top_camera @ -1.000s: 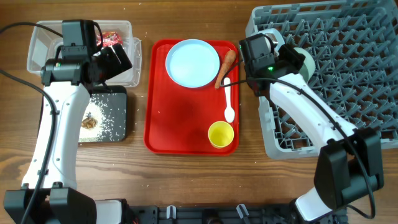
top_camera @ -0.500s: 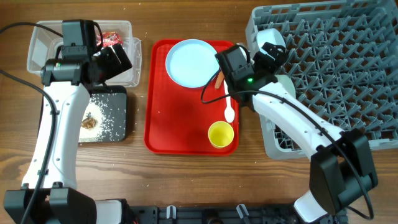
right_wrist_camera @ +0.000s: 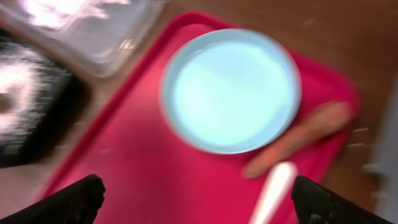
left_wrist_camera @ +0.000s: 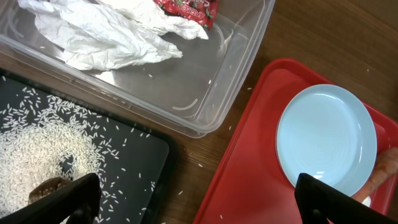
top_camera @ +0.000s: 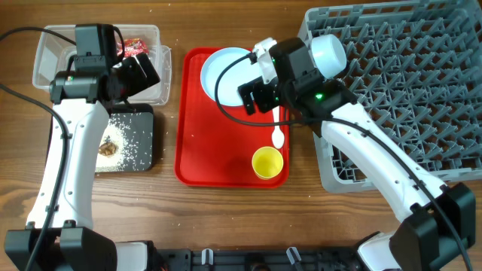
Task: Sort waste into correct bins and load items into the dishwasher rack
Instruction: 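Carry the mint-green bowl into the dish rack and release it, then reach the left gripper to the yellow cup and grasp it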
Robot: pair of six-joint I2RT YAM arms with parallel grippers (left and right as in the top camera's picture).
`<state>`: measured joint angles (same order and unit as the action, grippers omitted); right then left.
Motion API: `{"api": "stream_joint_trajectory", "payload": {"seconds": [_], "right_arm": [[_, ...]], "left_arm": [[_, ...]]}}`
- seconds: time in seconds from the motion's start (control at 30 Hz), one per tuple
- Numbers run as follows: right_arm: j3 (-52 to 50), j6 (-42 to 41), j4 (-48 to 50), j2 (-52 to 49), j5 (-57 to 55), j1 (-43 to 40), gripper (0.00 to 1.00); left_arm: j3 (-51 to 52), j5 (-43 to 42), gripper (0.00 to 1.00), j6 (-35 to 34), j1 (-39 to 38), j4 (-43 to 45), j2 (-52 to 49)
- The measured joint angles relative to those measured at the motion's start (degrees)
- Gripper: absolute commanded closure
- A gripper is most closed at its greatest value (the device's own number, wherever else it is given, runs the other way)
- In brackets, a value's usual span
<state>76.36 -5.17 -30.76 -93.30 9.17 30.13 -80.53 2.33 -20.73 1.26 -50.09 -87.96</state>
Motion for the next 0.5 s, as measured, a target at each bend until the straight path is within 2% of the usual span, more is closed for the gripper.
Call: {"api": "stream_joint_trajectory", "payload": {"seconds": [0.03,0.07,0.17,0.23,0.37,0.5], "right_arm": [[0.0,-2.38,-0.33,0.0,3.74,0.07,0.09],[0.0,-3.54,-1.4,0.0,5.64,0.09,0.11],[0.0,-6.29,-6.03,0.0,8.02,-0.79,0.11],[0.0,-8.31,-6.54,0.0,8.61,-2.82,0.15],[0.0,-14.67,-6.1,0.0,7.61,-9.05,0.16],[0.0,-16.48,-6.6,0.0,7.06,-9.29,0.15]], "left_arm": [[0.0,-0.02,0.0,0.0,0.0,-0.02,0.0],[0.0,-0.02,0.0,0.0,0.0,-0.02,0.0],[0.0,0.0,0.0,0.0,0.0,-0.04,0.0],[0.0,-0.02,0.0,0.0,0.0,-0.02,0.0],[0.0,-0.02,0.0,0.0,0.0,-0.02,0.0],[0.0,-4.61,0.0,-0.02,0.0,-0.11,0.0]]}}
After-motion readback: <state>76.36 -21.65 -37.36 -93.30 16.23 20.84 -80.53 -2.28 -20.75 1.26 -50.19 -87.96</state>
